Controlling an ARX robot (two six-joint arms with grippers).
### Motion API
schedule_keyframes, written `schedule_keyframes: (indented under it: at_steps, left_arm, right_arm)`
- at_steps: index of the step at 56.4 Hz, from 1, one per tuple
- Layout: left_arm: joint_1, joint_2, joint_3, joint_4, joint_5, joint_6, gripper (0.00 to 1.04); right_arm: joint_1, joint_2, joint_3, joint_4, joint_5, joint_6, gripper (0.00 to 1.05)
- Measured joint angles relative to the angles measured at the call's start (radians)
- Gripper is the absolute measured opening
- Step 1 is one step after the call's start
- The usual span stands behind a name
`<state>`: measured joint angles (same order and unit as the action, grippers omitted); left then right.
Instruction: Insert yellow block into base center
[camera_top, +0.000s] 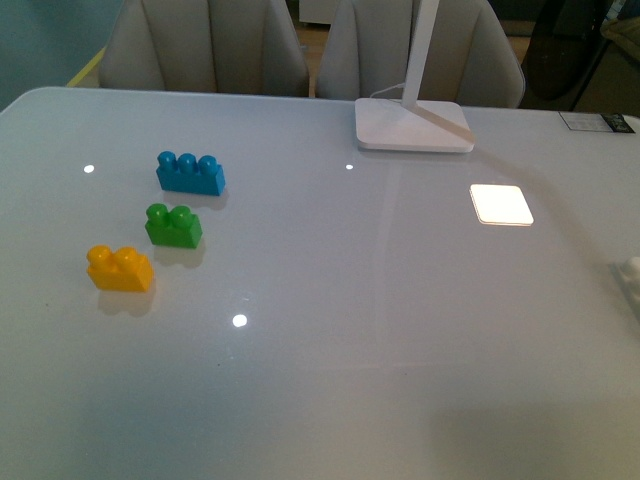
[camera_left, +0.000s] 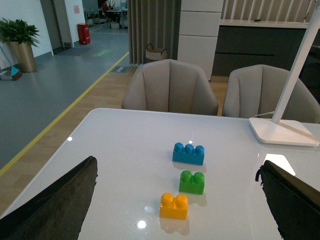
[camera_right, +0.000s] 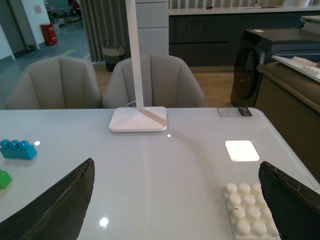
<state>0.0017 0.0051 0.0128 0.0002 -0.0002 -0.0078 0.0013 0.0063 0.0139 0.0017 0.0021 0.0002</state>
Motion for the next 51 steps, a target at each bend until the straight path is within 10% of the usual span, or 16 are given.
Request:
schedule_keyframes:
  at_steps: [51]
  left_arm:
    - [0.000, 0.000, 0.000, 0.000, 0.000, 0.000, 0.97]
  right_arm:
    - [0.000, 0.000, 0.000, 0.000, 0.000, 0.000, 0.96]
